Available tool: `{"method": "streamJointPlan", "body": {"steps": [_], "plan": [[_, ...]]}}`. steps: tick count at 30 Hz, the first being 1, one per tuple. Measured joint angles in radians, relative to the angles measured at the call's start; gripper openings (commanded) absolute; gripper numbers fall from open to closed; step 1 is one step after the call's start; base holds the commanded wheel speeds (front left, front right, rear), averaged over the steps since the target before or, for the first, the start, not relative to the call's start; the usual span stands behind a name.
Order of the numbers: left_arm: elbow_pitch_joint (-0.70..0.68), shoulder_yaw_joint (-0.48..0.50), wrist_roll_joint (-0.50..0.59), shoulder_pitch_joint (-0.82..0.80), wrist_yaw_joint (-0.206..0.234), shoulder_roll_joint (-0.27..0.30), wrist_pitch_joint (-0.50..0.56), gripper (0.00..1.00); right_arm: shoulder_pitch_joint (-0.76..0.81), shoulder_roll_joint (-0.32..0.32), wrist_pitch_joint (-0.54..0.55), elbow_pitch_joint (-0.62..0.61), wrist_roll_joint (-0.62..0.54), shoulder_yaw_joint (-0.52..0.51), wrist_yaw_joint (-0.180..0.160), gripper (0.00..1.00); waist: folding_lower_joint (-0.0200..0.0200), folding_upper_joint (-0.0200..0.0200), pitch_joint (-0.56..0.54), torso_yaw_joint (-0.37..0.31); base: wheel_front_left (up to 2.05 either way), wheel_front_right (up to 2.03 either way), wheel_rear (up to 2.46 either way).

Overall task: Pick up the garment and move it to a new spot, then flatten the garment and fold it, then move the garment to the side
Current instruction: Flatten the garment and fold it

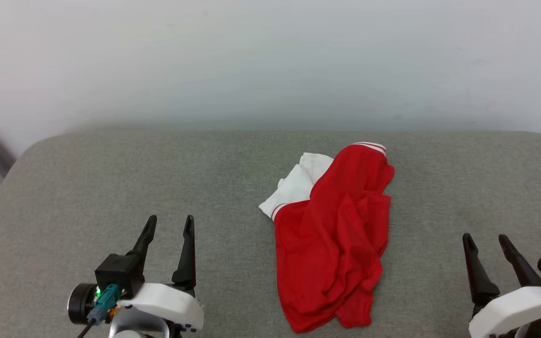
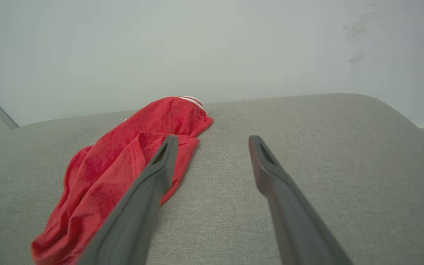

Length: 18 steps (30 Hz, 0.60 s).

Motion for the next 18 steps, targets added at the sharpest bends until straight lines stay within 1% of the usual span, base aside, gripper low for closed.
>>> {"method": "streamJointPlan", "body": {"steps": [2, 4, 7, 11, 13, 16, 18], "plan": [[-0.004, -0.006, 0.002, -0.011, 0.000, -0.005, -0.003, 1.00, -0.015, 0.000, 0.042, 0.017, 0.004, -0.025, 0.000, 1.00, 0.0000, 0.0000, 0.009, 0.012, 0.00, 0.00, 0.00], [-0.008, -0.015, 0.010, -0.026, -0.002, -0.011, -0.010, 1.00, -0.043, -0.005, 0.117, 0.039, 0.015, -0.036, 0.000, 1.00, 0.0000, 0.0000, 0.023, 0.026, 0.00, 0.00, 0.00], [-0.016, -0.028, 0.021, -0.055, -0.001, -0.029, -0.020, 1.00, -0.116, -0.050, 0.263, 0.067, 0.051, -0.015, 0.000, 1.00, 0.0000, 0.0000, 0.057, 0.049, 0.00, 0.00, 0.00], [-0.020, -0.036, 0.027, -0.092, 0.000, -0.050, -0.036, 1.00, -0.219, -0.124, 0.475, 0.094, 0.112, 0.079, 0.000, 1.00, 0.0000, 0.0000, 0.110, 0.083, 0.00, 0.00, 0.00], [-0.019, -0.043, 0.034, -0.111, -0.008, -0.062, -0.042, 1.00, -0.258, -0.154, 0.576, 0.109, 0.139, 0.135, 0.000, 1.00, 0.0001, 0.0000, 0.136, 0.103, 0.00, 0.00, 0.00], [-0.011, -0.049, 0.038, -0.136, -0.014, -0.075, -0.051, 1.00, -0.309, -0.183, 0.699, 0.136, 0.182, 0.208, 0.000, 1.00, 0.0001, 0.0000, 0.173, 0.133, 0.00, 0.00, 0.00], [-0.004, -0.054, 0.043, -0.147, -0.018, -0.084, -0.054, 1.00, -0.334, -0.193, 0.757, 0.165, 0.198, 0.239, 0.000, 1.00, 0.0000, 0.0000, 0.196, 0.152, 0.00, 0.00, 0.00]]}}
